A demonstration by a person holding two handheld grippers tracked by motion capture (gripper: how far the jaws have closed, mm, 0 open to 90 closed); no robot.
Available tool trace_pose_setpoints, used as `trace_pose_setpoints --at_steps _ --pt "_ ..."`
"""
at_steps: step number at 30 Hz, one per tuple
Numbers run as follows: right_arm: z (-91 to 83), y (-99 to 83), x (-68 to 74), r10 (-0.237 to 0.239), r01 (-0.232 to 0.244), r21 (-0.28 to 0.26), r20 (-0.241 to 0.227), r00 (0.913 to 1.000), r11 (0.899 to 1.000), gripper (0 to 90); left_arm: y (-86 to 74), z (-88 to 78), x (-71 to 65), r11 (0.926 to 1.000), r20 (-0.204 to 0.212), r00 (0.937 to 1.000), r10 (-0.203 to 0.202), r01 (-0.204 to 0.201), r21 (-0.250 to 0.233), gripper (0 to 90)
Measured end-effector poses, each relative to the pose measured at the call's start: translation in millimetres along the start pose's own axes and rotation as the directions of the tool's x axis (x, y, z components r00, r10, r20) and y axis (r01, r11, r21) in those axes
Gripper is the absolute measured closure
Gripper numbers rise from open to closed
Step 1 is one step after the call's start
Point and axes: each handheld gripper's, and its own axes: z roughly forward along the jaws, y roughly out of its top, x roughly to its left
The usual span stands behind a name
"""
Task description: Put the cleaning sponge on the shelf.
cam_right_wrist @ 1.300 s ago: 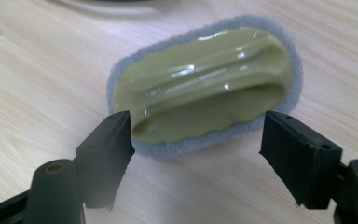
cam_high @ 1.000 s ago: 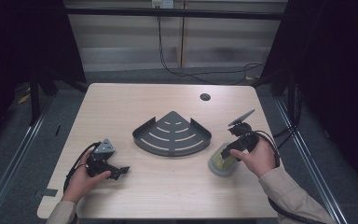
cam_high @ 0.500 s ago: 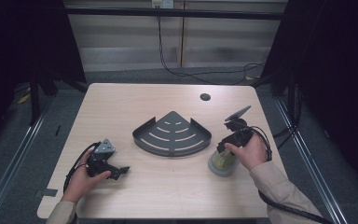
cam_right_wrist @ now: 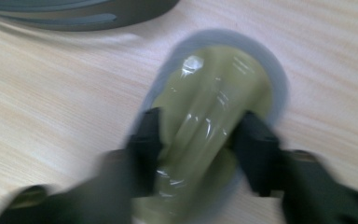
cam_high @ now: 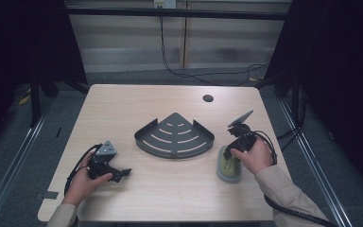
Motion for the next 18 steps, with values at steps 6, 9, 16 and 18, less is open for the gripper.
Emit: trace_pose_setpoints --at_steps 6,9,16,18 --pt "-7.6 0.1 -0.3 -0.056 0.056 0.016 -0.001 0.9984 0.998 71.6 0.0 0.0 0.0 1.0 0.0 1.0 0.0 0.0 0.0 0.0" --pt "-13.6 0.7 0.2 -0.066 0.066 0.015 0.005 0.9978 0.998 71.7 0.0 0.0 0.0 1.0 0.0 1.0 0.0 0.0 0.0 0.0" --pt "-32.2 5.9 -0.5 -0.089 0.089 0.011 -0.001 0.9961 0.996 71.7 0.0 0.0 0.0 1.0 0.0 1.0 0.0 0.0 0.0 0.0" --pt "-33.6 6.7 -0.5 -0.097 0.097 0.01 -0.001 0.9953 0.995 71.7 0.0 0.1 -0.1 1.0 0.001 1.0 -0.002 0.002 -0.001 0.0"
